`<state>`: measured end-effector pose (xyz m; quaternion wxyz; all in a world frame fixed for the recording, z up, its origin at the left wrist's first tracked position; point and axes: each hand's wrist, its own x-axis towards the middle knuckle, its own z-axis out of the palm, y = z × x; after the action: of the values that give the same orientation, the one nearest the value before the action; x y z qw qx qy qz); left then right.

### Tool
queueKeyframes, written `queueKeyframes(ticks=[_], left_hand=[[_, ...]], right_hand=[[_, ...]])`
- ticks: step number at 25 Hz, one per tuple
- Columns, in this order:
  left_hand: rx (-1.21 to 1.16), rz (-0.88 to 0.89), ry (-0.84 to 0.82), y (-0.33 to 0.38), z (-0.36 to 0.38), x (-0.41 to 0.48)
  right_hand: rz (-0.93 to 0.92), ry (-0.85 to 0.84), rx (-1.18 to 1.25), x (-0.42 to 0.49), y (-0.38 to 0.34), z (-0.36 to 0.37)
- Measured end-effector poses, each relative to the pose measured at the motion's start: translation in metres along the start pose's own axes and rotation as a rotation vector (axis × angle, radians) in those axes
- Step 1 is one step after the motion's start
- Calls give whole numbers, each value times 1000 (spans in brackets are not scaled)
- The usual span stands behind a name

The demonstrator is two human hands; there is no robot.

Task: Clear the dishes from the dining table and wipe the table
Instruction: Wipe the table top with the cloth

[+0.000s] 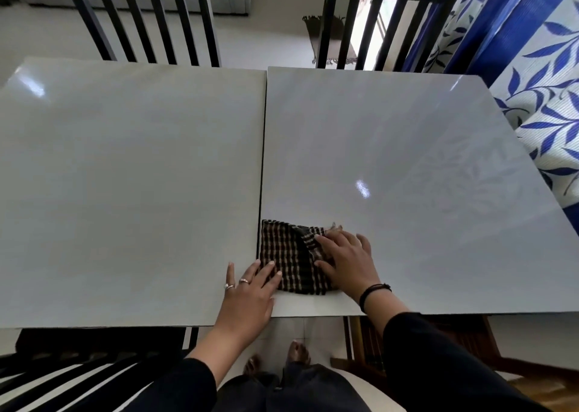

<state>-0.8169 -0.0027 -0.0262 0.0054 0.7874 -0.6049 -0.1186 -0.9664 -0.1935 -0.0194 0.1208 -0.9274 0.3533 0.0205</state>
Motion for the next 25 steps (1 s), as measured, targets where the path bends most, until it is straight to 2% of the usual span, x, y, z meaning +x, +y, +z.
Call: queueKeyframes(ticks=[2,6,7,8,10,12,14,17,20,22,25], left_hand=[[12,19,74,-2,3,-4],[-41,47,152,-6,4,-5],[-51,50,170,-7,3,-6],[-68,48,191,-7,3,-6],[-127,39,215,-5,3,-9],[-204,28,190,3,5,-17],[-272,-14,175,9,6,-28],[-291,-34,244,-1,4,-31],[-23,35,226,-28,-7,-4],[94,190,190,-40,-14,20],[177,523,223,-51,-20,40]], right_hand=[[11,80,78,25,8,-8],[430,137,121,54,20,-28],[455,151,117,48,14,-31],[394,194,116,38,4,-30],[87,250,121,3,-30,-19],[-197,180,95,-40,-65,0],[-316,67,47,-71,-81,19],[-294,23,-54,-81,-82,27],[-312,166,-106,-78,-78,27],[-327,211,-88,-84,-74,28],[-198,309,14,-92,-66,17]])
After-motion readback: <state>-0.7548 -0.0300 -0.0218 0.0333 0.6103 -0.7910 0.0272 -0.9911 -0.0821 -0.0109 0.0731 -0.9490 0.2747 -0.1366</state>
